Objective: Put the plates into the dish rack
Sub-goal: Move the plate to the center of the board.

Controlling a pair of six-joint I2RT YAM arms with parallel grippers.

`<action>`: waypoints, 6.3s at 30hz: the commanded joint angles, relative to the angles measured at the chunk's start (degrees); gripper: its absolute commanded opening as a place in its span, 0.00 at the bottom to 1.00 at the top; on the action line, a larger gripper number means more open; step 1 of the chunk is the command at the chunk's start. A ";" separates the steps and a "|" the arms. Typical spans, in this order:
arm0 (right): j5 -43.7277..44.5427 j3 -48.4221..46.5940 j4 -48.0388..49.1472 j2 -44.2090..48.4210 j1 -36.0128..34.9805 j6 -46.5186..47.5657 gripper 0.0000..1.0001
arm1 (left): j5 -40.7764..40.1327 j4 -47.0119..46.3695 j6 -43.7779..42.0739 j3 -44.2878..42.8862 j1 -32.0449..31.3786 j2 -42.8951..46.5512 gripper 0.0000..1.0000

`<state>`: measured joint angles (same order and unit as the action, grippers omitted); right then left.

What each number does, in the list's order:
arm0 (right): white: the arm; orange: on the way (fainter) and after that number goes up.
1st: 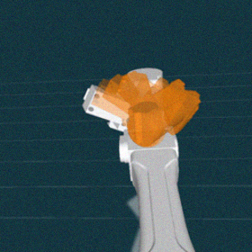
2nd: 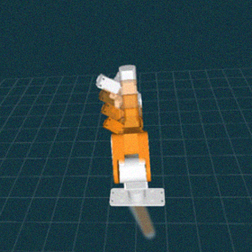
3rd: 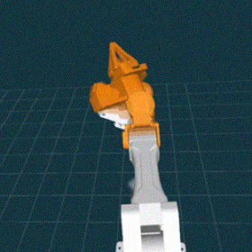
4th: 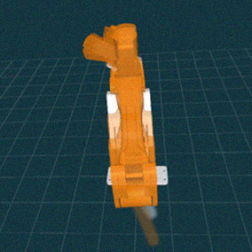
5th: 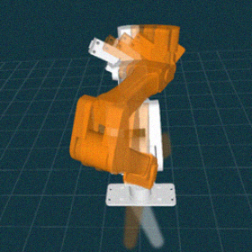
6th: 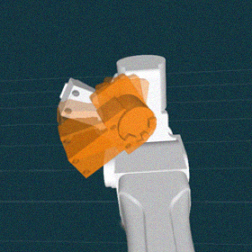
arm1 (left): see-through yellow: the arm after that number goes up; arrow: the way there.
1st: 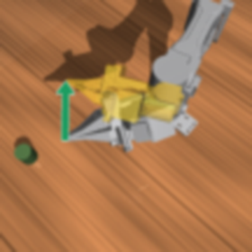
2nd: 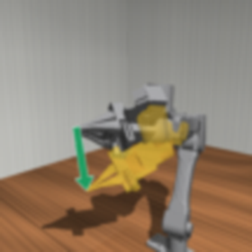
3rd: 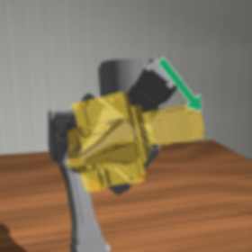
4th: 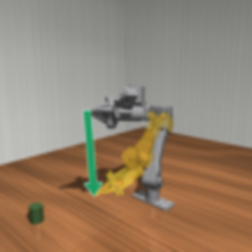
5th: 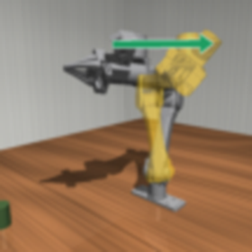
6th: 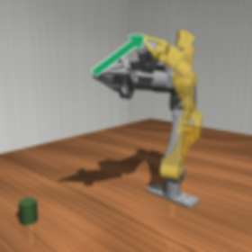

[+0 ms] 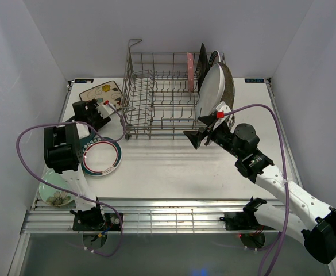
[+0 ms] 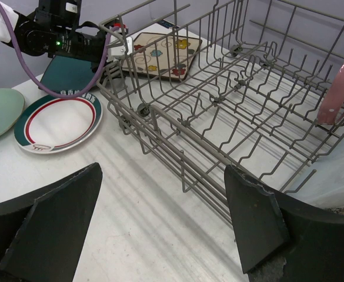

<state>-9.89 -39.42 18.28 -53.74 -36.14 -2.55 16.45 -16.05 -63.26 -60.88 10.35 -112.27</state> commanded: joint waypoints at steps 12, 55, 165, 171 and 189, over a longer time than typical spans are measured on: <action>-1.53 0.04 3.60 0.12 -0.16 0.70 0.90 | -5.28 -6.27 -6.08 0.06 -2.44 -2.86 0.84; -3.03 0.31 3.69 0.39 -0.16 0.96 0.90 | -8.45 -13.21 -8.63 5.60 -3.23 -2.96 0.00; -5.49 -0.75 3.69 -1.64 -0.16 0.35 0.90 | 8.68 48.84 48.85 -52.16 4.77 8.37 0.00; -5.75 -0.83 3.78 -1.64 -0.16 0.26 0.90 | 10.89 47.78 48.59 -43.98 4.77 12.59 0.00; -17.79 -5.67 6.76 -11.29 -0.25 -3.25 0.90 | 11.32 37.07 46.13 -19.91 4.77 28.94 0.00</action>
<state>-22.55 -41.39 21.04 -63.33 -36.14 -4.14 25.19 28.18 -16.25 -84.20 15.16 -91.35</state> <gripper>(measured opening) 0.898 0.146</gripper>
